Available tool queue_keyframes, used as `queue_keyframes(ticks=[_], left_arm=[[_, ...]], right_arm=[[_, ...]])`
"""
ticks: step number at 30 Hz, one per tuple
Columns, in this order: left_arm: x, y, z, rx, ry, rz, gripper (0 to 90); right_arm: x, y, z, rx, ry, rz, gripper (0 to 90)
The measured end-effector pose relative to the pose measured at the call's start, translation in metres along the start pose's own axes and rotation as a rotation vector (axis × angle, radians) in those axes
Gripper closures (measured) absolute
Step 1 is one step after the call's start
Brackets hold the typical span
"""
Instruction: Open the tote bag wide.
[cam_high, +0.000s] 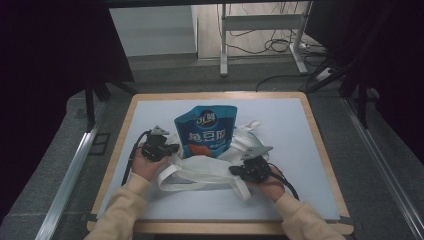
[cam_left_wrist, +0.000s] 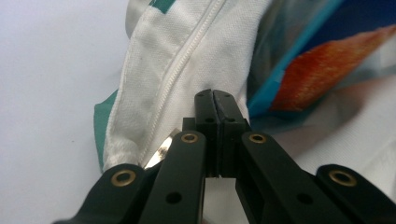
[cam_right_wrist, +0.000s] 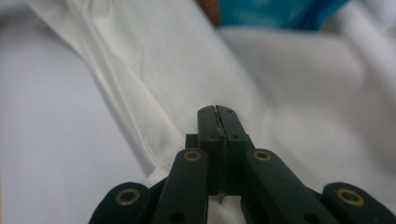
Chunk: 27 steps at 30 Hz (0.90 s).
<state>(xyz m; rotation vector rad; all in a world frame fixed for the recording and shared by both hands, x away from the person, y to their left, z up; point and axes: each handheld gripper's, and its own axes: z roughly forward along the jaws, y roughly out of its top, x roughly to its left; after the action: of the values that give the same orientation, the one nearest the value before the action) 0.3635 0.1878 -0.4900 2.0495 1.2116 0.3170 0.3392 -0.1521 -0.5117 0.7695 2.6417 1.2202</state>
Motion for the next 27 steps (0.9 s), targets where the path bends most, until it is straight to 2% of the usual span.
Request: queue_keyframes(ticks=[3,9,13,15,17,21,24,27], left_arm=[[0.002,0.002,0.004,0.012,0.009,-0.012,89.9],[0.006,0.003,0.009,0.015,0.005,-0.032,90.0],[0.006,0.003,0.006,0.006,-0.004,-0.034,89.9],[0.005,0.002,0.002,-0.014,-0.013,-0.026,89.7],[0.002,0.002,-0.006,-0.037,-0.012,-0.016,89.5],[-0.005,0.003,-0.029,-0.093,-0.032,-0.005,89.6],[-0.013,0.001,-0.039,-0.108,-0.049,0.017,89.6],[-0.023,-0.003,-0.042,-0.094,-0.072,0.050,89.6]], right_arm=[[0.001,-0.010,0.002,0.017,0.016,0.020,89.0],[0.003,-0.012,0.004,0.019,0.014,0.015,89.1],[0.003,-0.013,0.004,0.013,0.014,0.016,89.1],[0.003,-0.011,0.002,0.008,0.009,0.014,89.0],[0.002,-0.006,-0.003,-0.010,-0.002,0.008,88.9],[-0.004,0.009,-0.022,-0.084,-0.028,0.016,88.9],[-0.012,0.020,-0.036,-0.125,-0.062,0.018,88.9],[-0.024,0.033,-0.045,-0.155,-0.105,0.032,88.9]])
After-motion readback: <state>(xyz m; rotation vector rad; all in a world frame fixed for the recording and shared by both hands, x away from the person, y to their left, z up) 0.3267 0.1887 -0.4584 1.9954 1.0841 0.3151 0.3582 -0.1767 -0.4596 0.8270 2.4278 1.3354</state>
